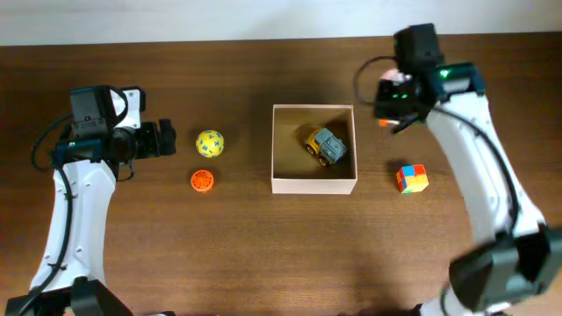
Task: Pack container
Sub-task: 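Place the duck into the box beside the truck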
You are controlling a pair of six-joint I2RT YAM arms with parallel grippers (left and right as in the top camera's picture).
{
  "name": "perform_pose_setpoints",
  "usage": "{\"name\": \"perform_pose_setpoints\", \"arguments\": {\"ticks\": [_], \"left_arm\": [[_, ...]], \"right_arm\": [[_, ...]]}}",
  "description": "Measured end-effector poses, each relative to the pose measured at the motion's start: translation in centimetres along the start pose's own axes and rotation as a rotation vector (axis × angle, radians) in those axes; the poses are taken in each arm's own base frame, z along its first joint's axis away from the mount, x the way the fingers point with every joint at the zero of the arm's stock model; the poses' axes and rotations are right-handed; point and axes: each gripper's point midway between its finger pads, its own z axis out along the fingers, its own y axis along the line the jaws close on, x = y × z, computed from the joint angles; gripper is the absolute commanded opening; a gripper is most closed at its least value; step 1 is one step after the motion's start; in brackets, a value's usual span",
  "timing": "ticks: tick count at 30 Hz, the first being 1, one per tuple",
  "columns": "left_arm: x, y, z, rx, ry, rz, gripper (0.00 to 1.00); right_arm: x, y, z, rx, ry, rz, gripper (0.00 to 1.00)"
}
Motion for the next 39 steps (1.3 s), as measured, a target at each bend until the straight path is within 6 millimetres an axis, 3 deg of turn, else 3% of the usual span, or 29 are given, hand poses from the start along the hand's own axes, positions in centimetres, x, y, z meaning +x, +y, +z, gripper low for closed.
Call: {"name": "perform_pose_setpoints", "arguments": {"ticks": [2, 5, 8, 15, 17, 22, 26, 29, 33, 36, 39], "left_arm": [[0.0, 0.0, 0.0, 0.000, 0.000, 0.000, 0.99], [0.0, 0.0, 0.0, 0.000, 0.000, 0.000, 0.99], [0.0, 0.0, 0.0, 0.000, 0.000, 0.000, 0.99], [0.0, 0.0, 0.0, 0.000, 0.000, 0.000, 0.99], [0.0, 0.0, 0.0, 0.000, 0.000, 0.000, 0.99], [0.0, 0.0, 0.0, 0.000, 0.000, 0.000, 0.99], [0.0, 0.0, 0.0, 0.000, 0.000, 0.000, 0.99], [0.0, 0.0, 0.0, 0.000, 0.000, 0.000, 0.99], [0.0, 0.0, 0.0, 0.000, 0.000, 0.000, 0.99], [0.0, 0.0, 0.0, 0.000, 0.000, 0.000, 0.99], [0.0, 0.0, 0.0, 0.000, 0.000, 0.000, 0.99]], "right_arm": [[0.7, 3.1, -1.8, -0.057, -0.021, -0.038, 0.04], [2.5, 6.9, -1.8, -0.108, 0.000, -0.083, 0.04], [4.5, 10.8, 0.3, -0.140, 0.025, -0.129, 0.04], [9.1, 16.0, 5.8, -0.161, 0.100, -0.219, 0.04], [10.0, 16.8, 7.3, -0.161, 0.120, -0.233, 0.15], [10.7, 17.2, 9.7, -0.149, 0.139, -0.256, 0.54], [10.4, 17.4, 9.7, -0.158, 0.121, -0.335, 0.63], [10.1, 16.4, 8.9, -0.115, 0.119, -0.399, 0.67], [8.9, 14.1, 5.5, -0.044, 0.107, -0.433, 0.72], [6.3, 12.1, 0.9, -0.035, 0.039, -0.406, 0.80], [3.1, 7.8, -4.3, -0.021, -0.058, -0.302, 0.88]]}}
